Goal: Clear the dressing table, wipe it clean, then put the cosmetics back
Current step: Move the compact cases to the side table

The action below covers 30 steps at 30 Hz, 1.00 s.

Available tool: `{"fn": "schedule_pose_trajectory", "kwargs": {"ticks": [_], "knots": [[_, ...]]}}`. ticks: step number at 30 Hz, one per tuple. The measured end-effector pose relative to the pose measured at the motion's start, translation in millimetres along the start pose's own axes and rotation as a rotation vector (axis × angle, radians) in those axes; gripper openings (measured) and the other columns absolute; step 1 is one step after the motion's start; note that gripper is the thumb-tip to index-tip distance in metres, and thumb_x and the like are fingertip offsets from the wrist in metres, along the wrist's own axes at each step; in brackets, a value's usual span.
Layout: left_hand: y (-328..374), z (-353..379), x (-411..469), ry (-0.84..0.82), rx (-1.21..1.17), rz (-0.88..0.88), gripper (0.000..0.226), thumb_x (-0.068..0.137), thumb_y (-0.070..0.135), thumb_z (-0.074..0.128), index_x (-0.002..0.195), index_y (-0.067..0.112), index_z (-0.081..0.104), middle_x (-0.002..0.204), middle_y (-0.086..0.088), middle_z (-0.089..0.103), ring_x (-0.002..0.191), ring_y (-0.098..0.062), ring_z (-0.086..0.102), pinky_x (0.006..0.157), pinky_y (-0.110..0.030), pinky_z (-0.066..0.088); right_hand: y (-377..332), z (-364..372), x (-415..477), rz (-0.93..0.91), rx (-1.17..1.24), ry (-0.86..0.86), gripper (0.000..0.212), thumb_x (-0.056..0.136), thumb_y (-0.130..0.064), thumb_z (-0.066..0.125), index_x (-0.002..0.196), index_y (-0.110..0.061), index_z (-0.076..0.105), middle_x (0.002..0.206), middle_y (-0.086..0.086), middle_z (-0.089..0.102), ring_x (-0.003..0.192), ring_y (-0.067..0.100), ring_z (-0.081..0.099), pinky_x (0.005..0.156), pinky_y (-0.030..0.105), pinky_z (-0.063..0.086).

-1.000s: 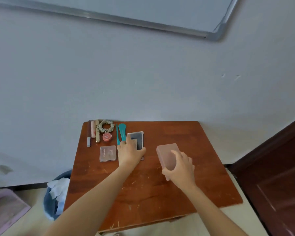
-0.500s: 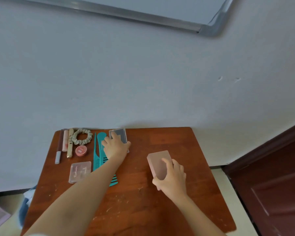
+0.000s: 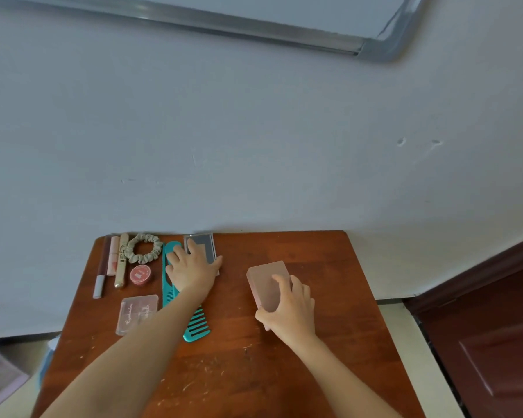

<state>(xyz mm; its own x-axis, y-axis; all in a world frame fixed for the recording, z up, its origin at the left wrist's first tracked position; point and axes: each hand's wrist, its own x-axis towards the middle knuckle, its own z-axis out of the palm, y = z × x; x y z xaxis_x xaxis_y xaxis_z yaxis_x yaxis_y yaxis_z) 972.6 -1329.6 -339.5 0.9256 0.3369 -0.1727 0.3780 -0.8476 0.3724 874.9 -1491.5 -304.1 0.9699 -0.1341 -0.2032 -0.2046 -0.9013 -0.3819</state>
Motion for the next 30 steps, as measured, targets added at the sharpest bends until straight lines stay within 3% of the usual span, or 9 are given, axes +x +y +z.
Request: {"fn": "schedule_pose_trajectory", "kwargs": {"ticks": [7, 11, 16, 21, 30], "knots": [[-54.1, -20.9, -42.4, 0.045, -0.032, 0.076, 0.062, 0.091, 0.046, 0.044, 0.142, 0.018, 0.024, 0.152, -0.01, 0.017, 0.14, -0.03, 0.01, 0.111, -0.048, 0.018, -31.1, 13.5, 14.1, -0.049, 0.021, -0.031, 0.07, 0.078, -0.042, 0.062, 0.137, -0.029, 0.028, 0.143, 0.001, 0.029, 0.128, 0.021, 0.027, 0.106, 0.035, 0.027], [-113.5, -35.9, -63.0, 0.106, -0.06, -0.041, 0.056, 0.092, 0.04, 0.043, 0.141, 0.019, 0.028, 0.153, -0.007, 0.017, 0.142, -0.027, 0.004, 0.113, -0.048, 0.013, -53.9, 23.7, 29.0, -0.074, 0.025, -0.026, 0.07, 0.076, -0.04, 0.064, 0.136, -0.028, 0.029, 0.142, 0.003, 0.03, 0.128, 0.022, 0.028, 0.106, 0.038, 0.029], [-170.8, -47.1, -82.2, 0.038, -0.009, -0.13, 0.06, 0.092, 0.051, 0.035, 0.144, 0.022, 0.024, 0.154, -0.003, 0.015, 0.143, -0.025, 0.004, 0.115, -0.045, 0.012, -74.1, 37.2, 48.4, -0.071, 0.026, 0.06, 0.07, 0.076, -0.041, 0.064, 0.136, -0.023, 0.033, 0.139, 0.007, 0.035, 0.126, 0.026, 0.031, 0.103, 0.042, 0.032], [-182.7, -43.4, -94.2, -0.066, 0.106, -0.065, 0.063, 0.091, 0.058, 0.027, 0.146, 0.029, 0.014, 0.156, 0.003, 0.006, 0.144, -0.021, 0.001, 0.116, -0.04, 0.003, -87.8, 45.0, 59.5, -0.052, 0.037, 0.116, 0.068, 0.077, -0.039, 0.066, 0.134, -0.019, 0.036, 0.136, 0.012, 0.038, 0.124, 0.031, 0.034, 0.1, 0.045, 0.035], [-183.1, -43.4, -92.0, -0.073, 0.164, -0.056, 0.063, 0.091, 0.059, 0.024, 0.146, 0.029, 0.013, 0.156, 0.002, 0.006, 0.144, -0.022, 0.001, 0.116, -0.041, 0.0, -90.9, 49.5, 74.5, 0.034, 0.06, 0.151, 0.064, 0.08, -0.04, 0.064, 0.134, -0.016, 0.038, 0.135, 0.017, 0.039, 0.124, 0.034, 0.035, 0.101, 0.048, 0.033]]}}
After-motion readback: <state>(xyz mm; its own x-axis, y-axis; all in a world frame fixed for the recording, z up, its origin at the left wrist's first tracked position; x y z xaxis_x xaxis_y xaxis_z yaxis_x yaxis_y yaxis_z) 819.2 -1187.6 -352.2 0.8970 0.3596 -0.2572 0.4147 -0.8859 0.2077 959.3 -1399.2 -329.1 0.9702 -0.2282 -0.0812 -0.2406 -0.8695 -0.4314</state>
